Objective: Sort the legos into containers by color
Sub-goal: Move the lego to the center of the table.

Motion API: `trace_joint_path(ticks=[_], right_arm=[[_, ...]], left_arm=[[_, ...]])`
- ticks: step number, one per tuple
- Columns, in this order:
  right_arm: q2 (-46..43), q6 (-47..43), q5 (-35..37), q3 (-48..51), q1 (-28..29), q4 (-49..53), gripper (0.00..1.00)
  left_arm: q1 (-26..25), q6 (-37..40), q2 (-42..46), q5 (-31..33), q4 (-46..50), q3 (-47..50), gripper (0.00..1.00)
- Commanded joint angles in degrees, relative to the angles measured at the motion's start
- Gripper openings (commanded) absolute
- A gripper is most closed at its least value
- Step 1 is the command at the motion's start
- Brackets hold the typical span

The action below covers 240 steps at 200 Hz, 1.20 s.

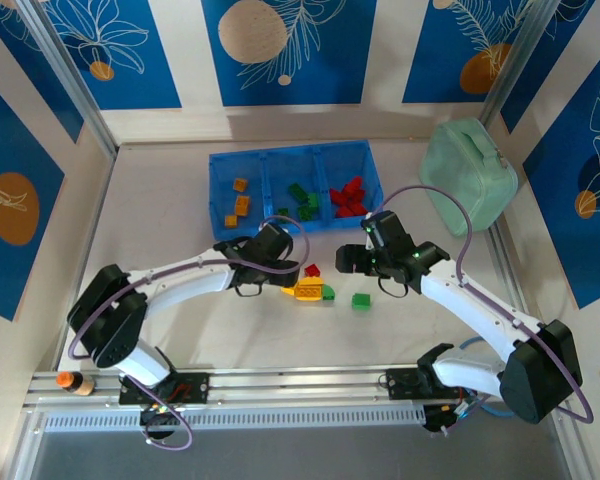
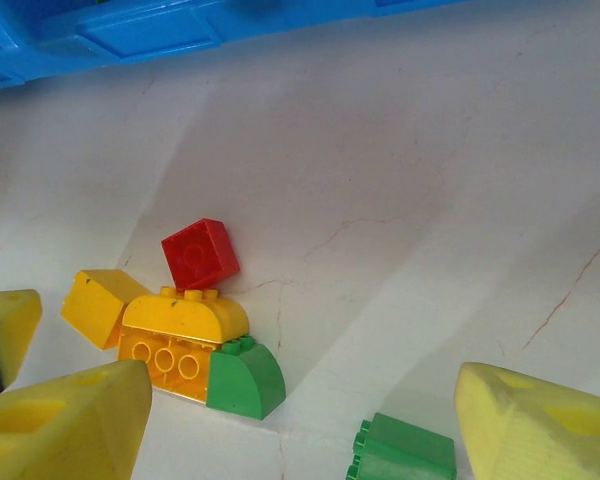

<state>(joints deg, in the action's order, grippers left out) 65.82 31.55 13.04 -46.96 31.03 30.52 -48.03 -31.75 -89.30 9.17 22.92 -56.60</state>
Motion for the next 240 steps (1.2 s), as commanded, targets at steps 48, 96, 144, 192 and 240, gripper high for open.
trace_joint_path(ticks=[48, 96, 144, 192, 240], right_arm=[[-0.3, 0.2, -1.4, 0.4, -0.3, -1.4, 0.80], [-1.9, 0.1, -0.8, 1.5, -0.5, -1.1, 0.80], [-2.8, 0.4, -1.3, 2.0, -1.1, -1.0, 0.80], [-2.9, 0.4, -1.4, 2.0, -1.1, -1.0, 0.80], [-2.8, 0.7, -1.9, 1.9, -1.1, -1.3, 0.79]], left_arm=[[-3.2, -1.8, -5.4, -1.2, -1.5, -2.0, 0.74], [-3.2, -1.5, -5.9, 1.3, -0.3, -1.8, 0.71], [-3.1, -1.3, -6.3, 3.9, 1.2, -0.3, 0.68], [0.7, -1.4, -1.9, 6.7, 2.0, 3.4, 0.67], [0.5, -0.4, 1.1, 7.4, 2.5, 3.1, 0.72]])
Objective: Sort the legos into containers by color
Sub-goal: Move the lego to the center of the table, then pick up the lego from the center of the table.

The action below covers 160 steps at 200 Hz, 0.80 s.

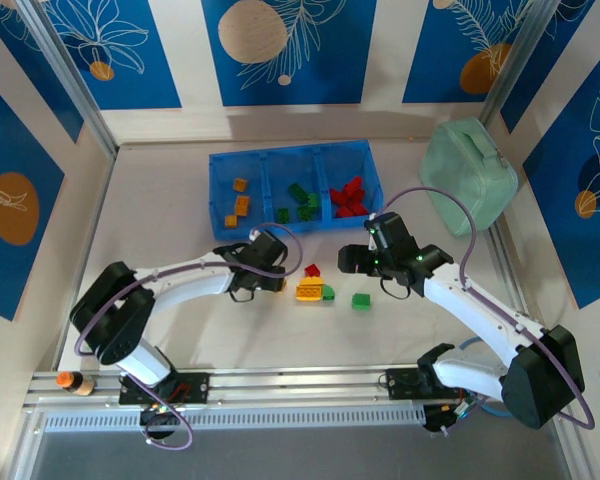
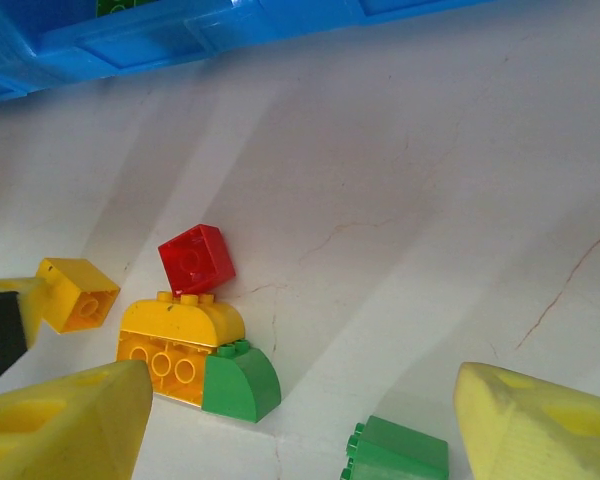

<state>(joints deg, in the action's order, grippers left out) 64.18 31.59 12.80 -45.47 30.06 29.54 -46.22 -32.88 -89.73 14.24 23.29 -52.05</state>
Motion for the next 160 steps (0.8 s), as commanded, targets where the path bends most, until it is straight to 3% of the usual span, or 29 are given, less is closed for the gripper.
trace_joint_path(ticks=[1, 33, 105, 131, 160], right_arm=[[-1.2, 0.7, -1.7, 0.4, -0.2, -0.3, 0.79], [-0.5, 0.8, -2.2, 0.1, -0.2, -0.7, 0.79], [-0.8, 0.8, -1.5, 0.6, 0.0, -0.4, 0.79], [-0.7, 0.9, -1.7, 0.6, 0.0, -0.7, 0.79], [-0.5, 0.9, -1.6, 0.7, 0.0, -0.8, 0.79]], left_arm=[[-1.6, 0.9, 1.5, 2.5, 2.2, -1.5, 0.72], [-3.4, 4.0, -1.4, -0.7, 1.3, -4.5, 0.76], [-3.6, 3.4, -8.4, -4.2, 0.2, -6.2, 0.74], [-3.5, 3.0, -9.2, -4.6, -0.3, -6.2, 0.65], [-3.5, 3.2, -9.5, -3.4, 0.0, -6.3, 0.47]])
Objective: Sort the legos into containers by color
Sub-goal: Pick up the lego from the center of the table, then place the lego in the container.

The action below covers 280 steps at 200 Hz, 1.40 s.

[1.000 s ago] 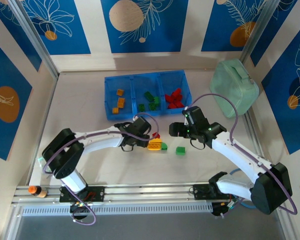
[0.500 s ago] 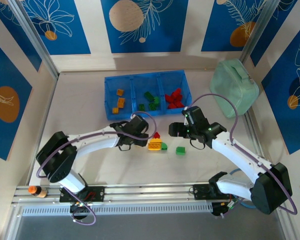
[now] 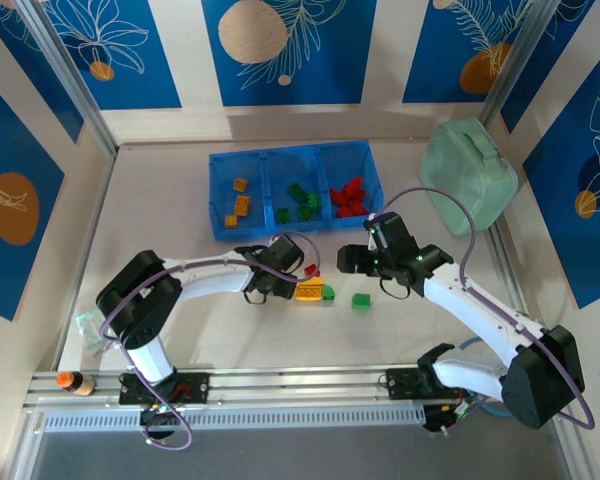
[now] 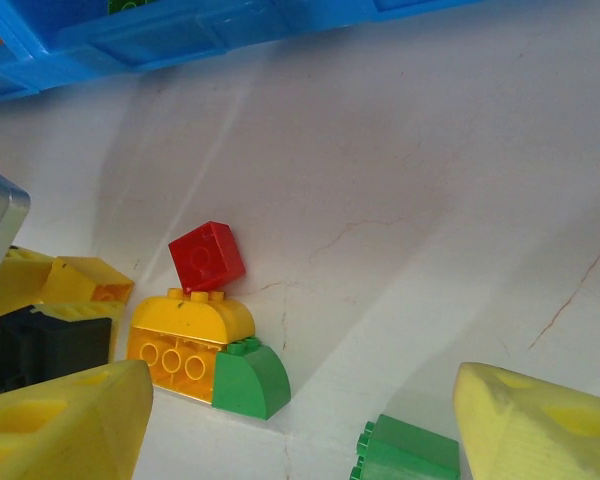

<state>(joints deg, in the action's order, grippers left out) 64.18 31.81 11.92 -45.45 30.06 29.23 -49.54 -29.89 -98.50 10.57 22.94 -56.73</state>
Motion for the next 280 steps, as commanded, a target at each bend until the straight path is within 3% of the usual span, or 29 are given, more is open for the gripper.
trace_joint_path(ticks=[1, 26, 58, 114, 182, 199, 214, 223, 247, 280], right_arm=[[-0.5, 0.7, -0.8, 0.7, 0.0, -0.4, 0.79], [-0.8, 0.7, -0.8, 0.9, 0.0, -0.5, 0.79], [-0.9, 0.6, -1.0, 1.1, -0.1, -0.5, 0.79], [-0.8, 1.3, -2.4, 1.2, 0.1, -0.9, 0.79], [-1.7, 1.4, -1.8, 0.7, 0.9, 0.4, 0.79], [-2.4, 1.4, -1.6, 0.9, 1.0, 1.0, 0.79], [-2.8, 1.3, -1.2, 1.0, 1.0, 1.3, 0.79], [-3.0, 1.4, -1.1, 1.1, 1.0, 1.5, 0.79], [-3.0, 1.6, -1.3, 1.5, 1.0, 0.9, 0.79], [-2.1, 1.9, -1.6, 1.2, 1.0, 0.3, 0.79]], left_arm=[[-0.1, 0.2, -0.8, 0.3, 0.4, -1.6, 0.46], [0.0, 0.5, -0.2, 1.9, 1.7, -2.3, 0.39], [1.8, 1.4, 3.5, 4.4, 3.3, -2.7, 0.37], [15.6, 3.7, 10.8, 0.9, 2.5, -4.4, 0.37], [25.5, 7.9, -0.8, -2.1, 5.0, -19.5, 0.38], [26.3, 8.4, -3.9, -2.2, 6.7, -23.5, 0.46], [26.5, 8.2, -6.6, -1.8, 10.2, -27.7, 0.65], [26.3, 8.2, -7.3, -2.4, 11.5, -29.3, 0.71], [25.3, 8.4, -5.2, -2.1, 9.2, -27.8, 0.77], [22.8, 8.2, -0.3, -1.5, 7.4, -23.5, 0.77]])
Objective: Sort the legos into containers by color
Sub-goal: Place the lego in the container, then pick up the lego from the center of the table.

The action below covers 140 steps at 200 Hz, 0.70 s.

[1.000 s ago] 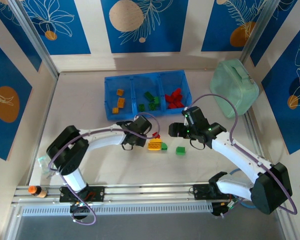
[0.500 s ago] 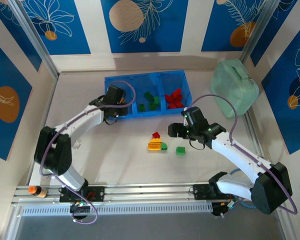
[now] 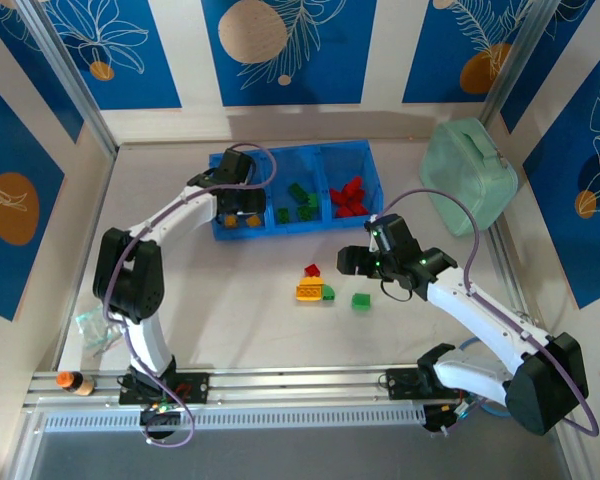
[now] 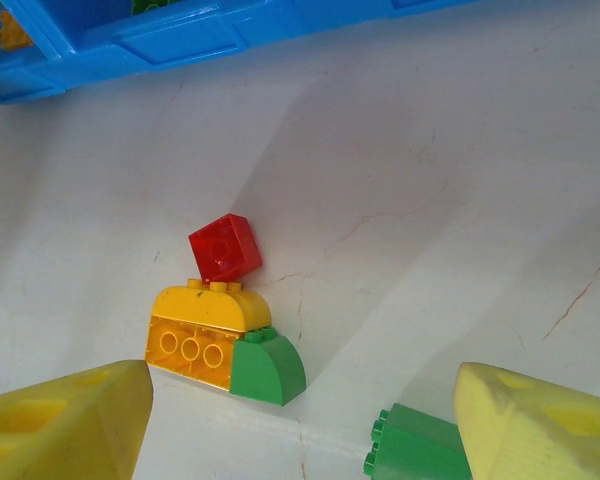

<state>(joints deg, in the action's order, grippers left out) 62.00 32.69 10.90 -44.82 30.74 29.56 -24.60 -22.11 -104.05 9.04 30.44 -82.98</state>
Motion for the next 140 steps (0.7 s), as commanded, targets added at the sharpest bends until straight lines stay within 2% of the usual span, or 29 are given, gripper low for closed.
trace_joint_path(ticks=[1, 43, 87, 140], right_arm=[[0.1, 1.0, -0.5, 0.6, 0.4, 0.0, 0.79], [1.2, 2.3, 0.3, 0.8, 0.3, -1.1, 0.81], [3.6, 3.9, -0.6, 0.7, 0.1, -2.7, 0.84], [3.9, 4.3, -1.1, 0.5, 0.2, -3.3, 0.84]], left_arm=[[-2.3, 0.4, 5.5, 0.1, -0.1, 2.9, 0.77], [-13.3, -2.9, 10.1, 5.2, 3.0, 8.7, 0.78], [-24.9, -12.9, 11.7, 3.2, -1.6, 16.7, 0.81], [-30.4, -19.8, 6.9, -0.6, -7.9, 21.1, 0.80]])
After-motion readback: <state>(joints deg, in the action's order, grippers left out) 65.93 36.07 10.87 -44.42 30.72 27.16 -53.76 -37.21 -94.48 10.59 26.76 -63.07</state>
